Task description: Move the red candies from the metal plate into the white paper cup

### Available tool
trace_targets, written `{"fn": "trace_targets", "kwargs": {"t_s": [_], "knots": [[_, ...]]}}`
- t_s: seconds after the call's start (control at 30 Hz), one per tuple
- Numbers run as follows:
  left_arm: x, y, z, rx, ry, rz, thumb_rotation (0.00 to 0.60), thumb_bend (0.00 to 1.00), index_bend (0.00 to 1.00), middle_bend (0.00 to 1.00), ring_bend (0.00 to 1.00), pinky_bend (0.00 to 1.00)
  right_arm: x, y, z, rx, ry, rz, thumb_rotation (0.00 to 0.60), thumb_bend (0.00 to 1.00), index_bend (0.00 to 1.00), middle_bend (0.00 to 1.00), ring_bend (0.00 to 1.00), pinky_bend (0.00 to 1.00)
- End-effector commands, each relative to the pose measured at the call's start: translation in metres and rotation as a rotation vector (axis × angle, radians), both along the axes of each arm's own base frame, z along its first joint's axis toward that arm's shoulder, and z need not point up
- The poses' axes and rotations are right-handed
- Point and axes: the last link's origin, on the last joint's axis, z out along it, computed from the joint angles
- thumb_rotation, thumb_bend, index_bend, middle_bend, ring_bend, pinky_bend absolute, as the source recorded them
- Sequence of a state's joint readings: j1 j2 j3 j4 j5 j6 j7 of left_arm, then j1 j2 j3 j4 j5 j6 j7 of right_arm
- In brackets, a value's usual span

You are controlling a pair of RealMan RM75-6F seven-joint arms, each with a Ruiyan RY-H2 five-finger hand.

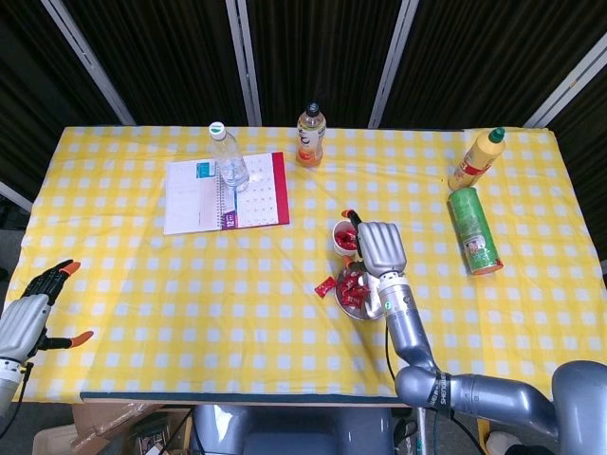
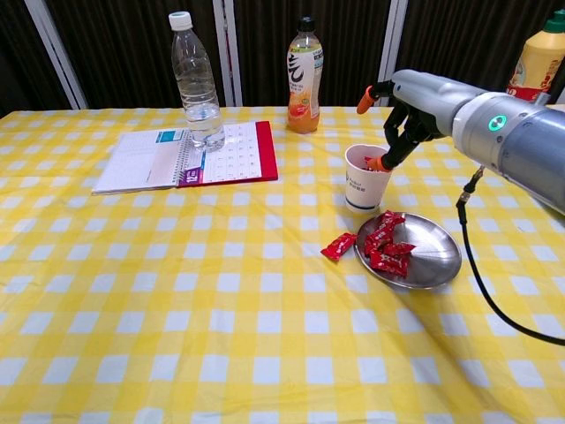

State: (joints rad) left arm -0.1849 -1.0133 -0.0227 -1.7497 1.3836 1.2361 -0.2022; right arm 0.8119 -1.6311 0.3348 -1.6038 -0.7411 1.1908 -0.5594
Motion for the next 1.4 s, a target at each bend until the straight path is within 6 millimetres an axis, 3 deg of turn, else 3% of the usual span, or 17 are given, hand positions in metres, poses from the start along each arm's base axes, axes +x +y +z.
{"fn": "trace_targets", "kwargs": {"t_s": [0.03,0.37,0.53,0.63,0.9,1.4], "knots": [[0.0,0.0,0.0,0.002,0.001,-0.002,0.6,0.04,0.0,0.0,0.0,0.0,-0.014,0.018,0.002,0.023,0.023,-0.018,0.6,0.31,0.23,0.75,0.9,1.0],[0.001,-0.002,0.0,0.011,0.008,-0.021,0.6,0.04,0.0,0.0,0.0,0.0,-0.049,0.062,-0.011,0.12,0.057,-0.054,0.6,0.31,0.24,0.75,0.9,1.0],[0.001,-0.003,0.0,0.017,0.017,-0.027,0.6,0.04,0.0,0.0,0.0,0.0,-0.062,0.073,-0.022,0.154,0.077,-0.051,0.6,0.31,0.31,0.75,0.9,1.0],[0.001,-0.003,0.0,0.018,0.021,-0.03,0.6,0.04,0.0,0.0,0.0,0.0,-0.068,0.075,-0.026,0.165,0.081,-0.054,0.6,0.31,0.37,0.75,0.9,1.0],[0.0,-0.003,-0.002,0.017,0.029,-0.025,0.6,0.04,0.0,0.0,0.0,0.0,-0.078,0.07,-0.031,0.163,0.073,-0.072,0.6,0.31,0.4,0.75,0.9,1.0],[-0.001,-0.002,-0.001,0.013,0.026,-0.016,0.6,0.04,0.0,0.0,0.0,0.0,-0.067,0.055,-0.047,0.158,0.042,-0.053,0.6,0.31,0.43,0.75,0.9,1.0]]}}
